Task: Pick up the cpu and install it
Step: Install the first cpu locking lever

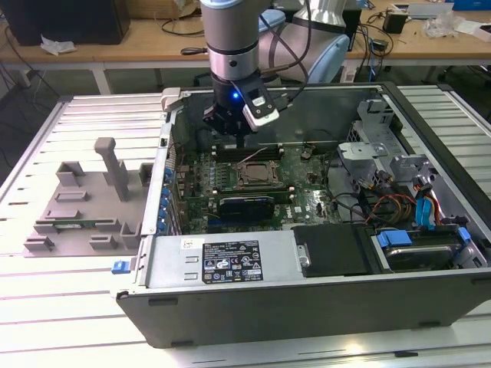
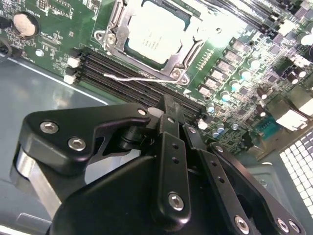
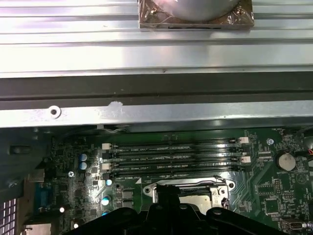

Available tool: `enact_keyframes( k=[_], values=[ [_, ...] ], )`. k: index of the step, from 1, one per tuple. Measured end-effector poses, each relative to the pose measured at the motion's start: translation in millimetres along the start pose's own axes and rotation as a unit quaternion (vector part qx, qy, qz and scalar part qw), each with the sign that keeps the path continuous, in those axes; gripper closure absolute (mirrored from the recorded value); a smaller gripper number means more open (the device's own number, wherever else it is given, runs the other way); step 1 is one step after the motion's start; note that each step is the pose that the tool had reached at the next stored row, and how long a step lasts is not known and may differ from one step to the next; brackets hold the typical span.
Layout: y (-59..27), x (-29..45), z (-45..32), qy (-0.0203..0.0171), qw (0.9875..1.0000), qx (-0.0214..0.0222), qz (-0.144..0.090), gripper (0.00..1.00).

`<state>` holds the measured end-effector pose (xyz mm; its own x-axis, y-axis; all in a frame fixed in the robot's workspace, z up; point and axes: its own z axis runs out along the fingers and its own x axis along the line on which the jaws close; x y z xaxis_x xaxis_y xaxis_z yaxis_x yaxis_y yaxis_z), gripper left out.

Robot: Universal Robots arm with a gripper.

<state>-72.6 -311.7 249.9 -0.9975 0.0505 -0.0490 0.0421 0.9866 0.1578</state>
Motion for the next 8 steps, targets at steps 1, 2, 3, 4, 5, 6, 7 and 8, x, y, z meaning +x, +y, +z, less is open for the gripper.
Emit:
enact_keyframes(
  k=[1, 2, 3, 4, 5, 6, 7, 8],
  values=[
    [0.0, 0.0, 0.0, 0.0000, 1.0000, 0.0000, 0.000, 0.89],
    [0.0, -0.1, 0.3, -0.0001, 1.0000, -0.0001, 0.000, 0.89],
    [-0.1, -0.2, 1.0, -0.0003, 1.0000, 0.0001, 0.000, 0.89],
    [-0.3, -0.1, 1.8, -0.0010, 1.0000, 0.0007, 0.001, 0.89],
    [-0.5, -0.2, 3.0, -0.0019, 1.0000, 0.0014, 0.003, 0.89],
    [-0.7, -0.5, 4.2, -0.0026, 1.0000, 0.0019, 0.004, 0.89],
    [-0.8, -0.9, 5.3, -0.0029, 1.0000, 0.0023, 0.006, 0.89],
    [-1.0, -2.3, 7.1, -0.0034, 1.0000, 0.0028, 0.008, 0.89]
  ],
)
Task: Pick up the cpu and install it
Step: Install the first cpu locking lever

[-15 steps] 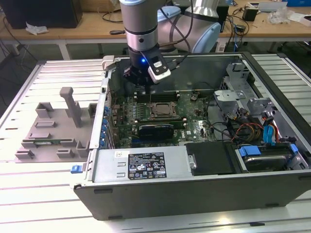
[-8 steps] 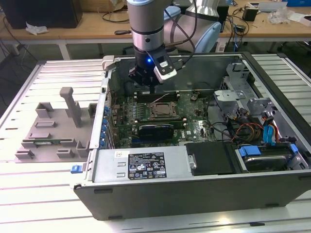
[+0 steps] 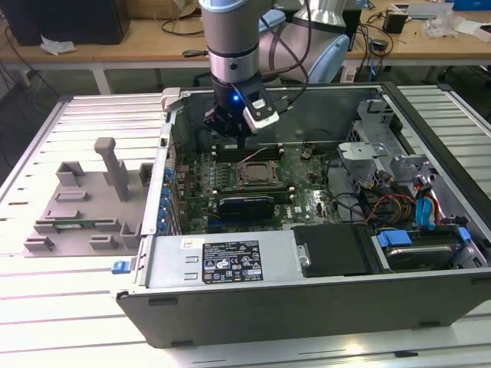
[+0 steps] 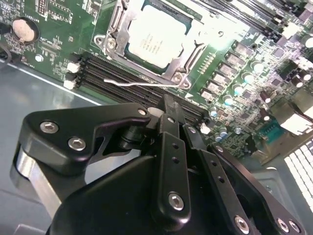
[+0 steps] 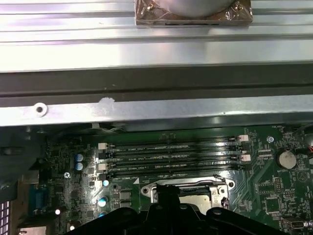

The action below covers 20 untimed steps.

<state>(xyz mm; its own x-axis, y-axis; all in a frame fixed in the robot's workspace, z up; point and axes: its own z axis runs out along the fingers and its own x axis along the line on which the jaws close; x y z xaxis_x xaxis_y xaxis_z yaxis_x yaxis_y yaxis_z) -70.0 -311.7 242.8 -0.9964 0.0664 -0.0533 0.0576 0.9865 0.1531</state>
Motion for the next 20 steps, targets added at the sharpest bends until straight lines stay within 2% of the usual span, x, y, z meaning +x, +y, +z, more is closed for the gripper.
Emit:
enact_keyframes(
  k=[3, 6, 9, 10, 11, 12, 13, 17, 20],
  values=[
    [-0.3, -8.6, 5.5, -0.0010, 1.0000, 0.0033, 0.005, 0.89],
    [-0.5, -13.1, 9.3, -0.0029, 0.9999, 0.0058, 0.015, 0.89],
    [-0.6, -13.1, 11.0, -0.0114, 0.9996, 0.0061, 0.025, 0.89],
    [-0.5, -13.1, 11.4, -0.0152, 0.9995, 0.0058, 0.026, 0.89],
    [-0.5, -13.1, 11.5, -0.0172, 0.9995, 0.0056, 0.027, 0.89],
    [-0.5, -13.1, 11.9, -0.0230, 0.9994, 0.0051, 0.027, 0.89],
    [-0.2, -13.0, 12.7, -0.0242, 0.9993, 0.0046, 0.027, 0.89],
    [5.3, -12.2, 19.9, -0.0255, 0.9993, 0.0041, 0.029, 0.89],
    [7.2, -11.9, 21.9, -0.0280, 0.9992, 0.0039, 0.029, 0.89]
  ],
)
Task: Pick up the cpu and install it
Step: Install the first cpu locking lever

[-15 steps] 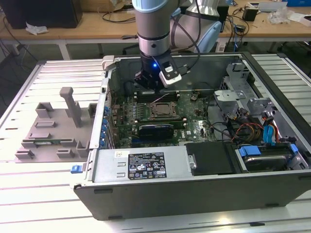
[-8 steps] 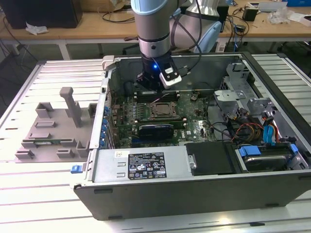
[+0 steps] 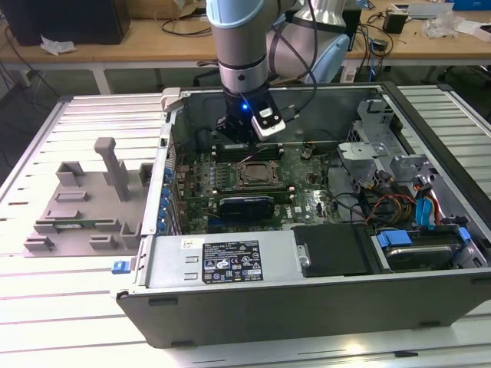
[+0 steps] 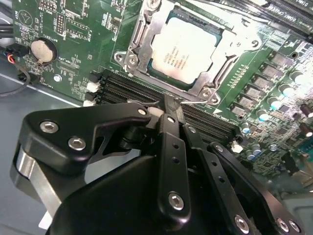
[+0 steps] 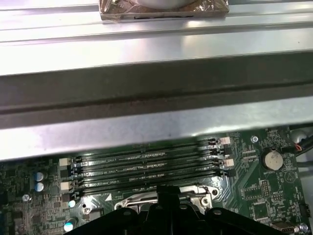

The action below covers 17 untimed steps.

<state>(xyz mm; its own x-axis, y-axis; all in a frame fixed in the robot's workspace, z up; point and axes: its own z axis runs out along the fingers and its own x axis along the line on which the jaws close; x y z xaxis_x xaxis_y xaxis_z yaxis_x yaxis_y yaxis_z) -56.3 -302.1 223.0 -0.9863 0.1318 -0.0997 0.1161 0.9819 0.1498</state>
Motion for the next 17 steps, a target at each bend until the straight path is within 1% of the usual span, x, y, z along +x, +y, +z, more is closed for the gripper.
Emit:
enact_keyframes(
  k=[1, 2, 4, 6, 7, 8, 11, 17],
  values=[
    [0.5, 0.1, 0.4, -0.0017, 1.0000, -0.0002, 0.000, 0.89],
    [1.3, 0.3, 0.8, -0.0067, 1.0000, -0.0008, -0.001, 0.89],
    [1.9, 0.4, 1.3, -0.0142, 0.9999, -0.0020, -0.002, 0.89],
    [2.2, 0.4, 1.5, -0.0243, 0.9997, -0.0033, -0.003, 0.89],
    [2.3, 0.5, 1.6, -0.0279, 0.9996, -0.0037, -0.004, 0.89],
    [2.3, 0.5, 2.0, -0.0304, 0.9995, -0.0041, -0.004, 0.89],
    [2.1, 1.2, 2.3, -0.0308, 0.9995, -0.0041, -0.003, 0.89],
    [2.9, 3.5, 6.8, -0.0355, 0.9994, -0.0044, -0.003, 0.89]
  ],
)
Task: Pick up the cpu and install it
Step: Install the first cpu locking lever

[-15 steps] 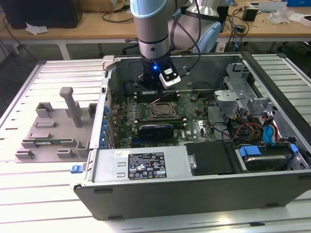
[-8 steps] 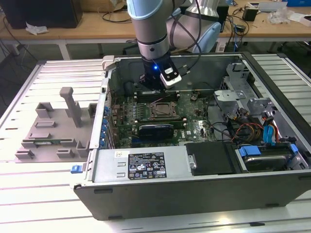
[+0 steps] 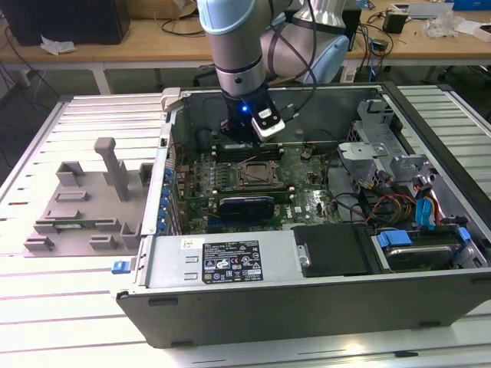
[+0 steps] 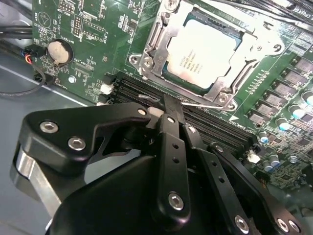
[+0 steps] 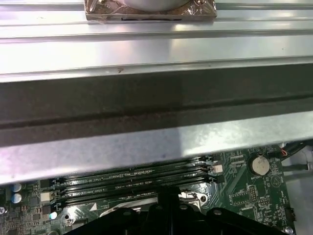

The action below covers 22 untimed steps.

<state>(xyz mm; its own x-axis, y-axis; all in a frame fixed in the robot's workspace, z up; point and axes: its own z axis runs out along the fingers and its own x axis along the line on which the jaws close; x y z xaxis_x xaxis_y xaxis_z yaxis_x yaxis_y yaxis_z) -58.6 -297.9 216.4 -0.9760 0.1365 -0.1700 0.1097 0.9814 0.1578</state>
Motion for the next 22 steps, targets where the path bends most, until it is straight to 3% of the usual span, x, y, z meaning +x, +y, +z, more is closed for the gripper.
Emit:
enact_keyframes(
  k=[2, 4, 5, 9, 16, 22],
  values=[
    [1.3, 2.3, 5.4, -0.0057, 1.0000, -0.0002, 0.000, 0.89],
    [3.7, 5.2, 6.8, -0.0066, 1.0000, 0.0014, 0.001, 0.89],
    [3.5, 5.8, 8.8, -0.0090, 0.9999, 0.0084, 0.003, 0.89],
    [2.4, 7.8, 15.7, -0.0128, 0.9997, 0.0125, 0.016, 0.89],
    [2.1, 6.5, 19.0, -0.0143, 0.9995, 0.0140, 0.026, 0.89],
    [2.5, 6.0, 16.6, -0.0144, 0.9994, 0.0140, 0.026, 0.89]
  ],
)
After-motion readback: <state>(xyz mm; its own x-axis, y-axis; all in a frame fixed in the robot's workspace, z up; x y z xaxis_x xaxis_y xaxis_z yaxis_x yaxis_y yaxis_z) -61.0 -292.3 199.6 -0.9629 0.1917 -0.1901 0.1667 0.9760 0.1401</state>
